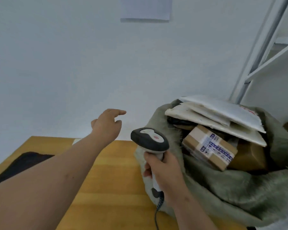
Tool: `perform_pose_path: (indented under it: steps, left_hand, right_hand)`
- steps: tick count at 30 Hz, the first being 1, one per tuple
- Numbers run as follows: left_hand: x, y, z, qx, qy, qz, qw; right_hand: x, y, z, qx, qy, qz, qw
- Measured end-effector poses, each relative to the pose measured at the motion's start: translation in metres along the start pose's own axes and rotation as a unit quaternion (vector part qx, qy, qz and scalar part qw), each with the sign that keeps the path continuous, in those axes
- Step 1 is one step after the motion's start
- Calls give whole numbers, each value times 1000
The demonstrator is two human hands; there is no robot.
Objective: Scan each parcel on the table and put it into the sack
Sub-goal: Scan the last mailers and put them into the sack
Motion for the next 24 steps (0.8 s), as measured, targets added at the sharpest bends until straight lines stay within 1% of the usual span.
perform_pose_path:
  steps: [5, 9, 12, 16, 19, 24]
  left_hand:
    - [20, -130, 44, -6, -35, 93, 995]
    - [35, -238, 77, -78, -62, 177, 979]
    - [51, -301, 97, -88, -84, 216, 969]
    - [70, -369, 116, -91, -104, 265, 954]
    - [75, -411, 121, -101, -124, 288, 944]
    - [74, -462, 122, -143, -145, 310, 929]
  right_hand:
    - [-12, 29, -97, 46, -19, -38, 998]
    - [-21, 53, -177, 66, -30, -73, 995]
    - [-23, 66, -230, 79, -42, -89, 992]
    - [-25, 81, -286, 113, -77, -104, 985]
    - [-35, 90, -317, 144, -101, -110, 978]
    - [-60, 107, -355, 173, -124, -127, 969]
Point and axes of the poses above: each hand's wrist, its own x-axis away from the middle knuckle, its own z-axis out of the back of the hand, y = z × x, the point moved 9 cm from there along -x, towards the middle knuckle, and after that the axes turned 5 degrees about x, right-handed, at the moved point
